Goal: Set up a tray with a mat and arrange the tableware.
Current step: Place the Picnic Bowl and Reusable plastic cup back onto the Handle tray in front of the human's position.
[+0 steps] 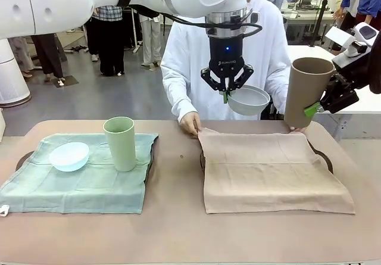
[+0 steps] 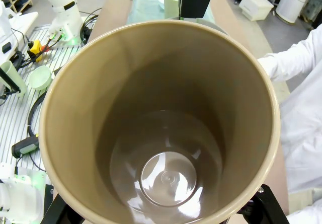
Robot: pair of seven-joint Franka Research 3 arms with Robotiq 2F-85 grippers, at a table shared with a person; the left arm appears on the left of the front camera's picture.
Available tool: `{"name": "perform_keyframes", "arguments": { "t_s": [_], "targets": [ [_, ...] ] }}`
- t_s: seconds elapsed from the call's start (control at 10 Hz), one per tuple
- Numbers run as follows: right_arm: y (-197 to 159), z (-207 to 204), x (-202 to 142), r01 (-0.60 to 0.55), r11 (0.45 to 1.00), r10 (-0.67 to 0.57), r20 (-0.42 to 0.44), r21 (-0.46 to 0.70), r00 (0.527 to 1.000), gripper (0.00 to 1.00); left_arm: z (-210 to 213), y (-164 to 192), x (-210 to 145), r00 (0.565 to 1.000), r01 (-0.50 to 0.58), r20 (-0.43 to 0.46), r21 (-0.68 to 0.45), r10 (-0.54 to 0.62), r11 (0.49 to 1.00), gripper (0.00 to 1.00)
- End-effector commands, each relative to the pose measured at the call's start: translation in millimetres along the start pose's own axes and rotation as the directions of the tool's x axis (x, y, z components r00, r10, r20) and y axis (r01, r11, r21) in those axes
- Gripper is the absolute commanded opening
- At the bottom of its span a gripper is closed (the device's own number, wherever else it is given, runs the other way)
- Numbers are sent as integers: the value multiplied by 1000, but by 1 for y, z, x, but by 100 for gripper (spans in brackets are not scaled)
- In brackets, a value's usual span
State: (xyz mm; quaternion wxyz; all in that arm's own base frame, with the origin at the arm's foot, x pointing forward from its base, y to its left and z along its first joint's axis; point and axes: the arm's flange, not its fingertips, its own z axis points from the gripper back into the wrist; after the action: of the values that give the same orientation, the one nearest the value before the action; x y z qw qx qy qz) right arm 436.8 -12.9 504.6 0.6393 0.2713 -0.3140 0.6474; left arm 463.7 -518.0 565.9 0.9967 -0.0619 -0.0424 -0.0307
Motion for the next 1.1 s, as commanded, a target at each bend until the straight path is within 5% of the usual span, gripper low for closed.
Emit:
{"name": "perform_keyframes", "arguments": {
  "t_s": [0.0,0.8,0.9,1.0],
  "targets": [
    [-1,-1,1,-8,1000,8,-7,-4,1000,0,3,-2,1,1000,12,5,-8,-12,1000,0],
    [-1,-1,1,-8,1000,8,-7,-4,1000,0,3,-2,1,1000,12,5,-8,-12,1000,0],
    [0,0,0,0,1000,0,0,0,1000,81,0,0,0,1000,0,0,0,0,1000,4],
    [-9,-7,-14,-19,1000,19,18,-5,1000,81,-19,3,6,1000,10,12,-40,-10,999,4]
  ]
}}
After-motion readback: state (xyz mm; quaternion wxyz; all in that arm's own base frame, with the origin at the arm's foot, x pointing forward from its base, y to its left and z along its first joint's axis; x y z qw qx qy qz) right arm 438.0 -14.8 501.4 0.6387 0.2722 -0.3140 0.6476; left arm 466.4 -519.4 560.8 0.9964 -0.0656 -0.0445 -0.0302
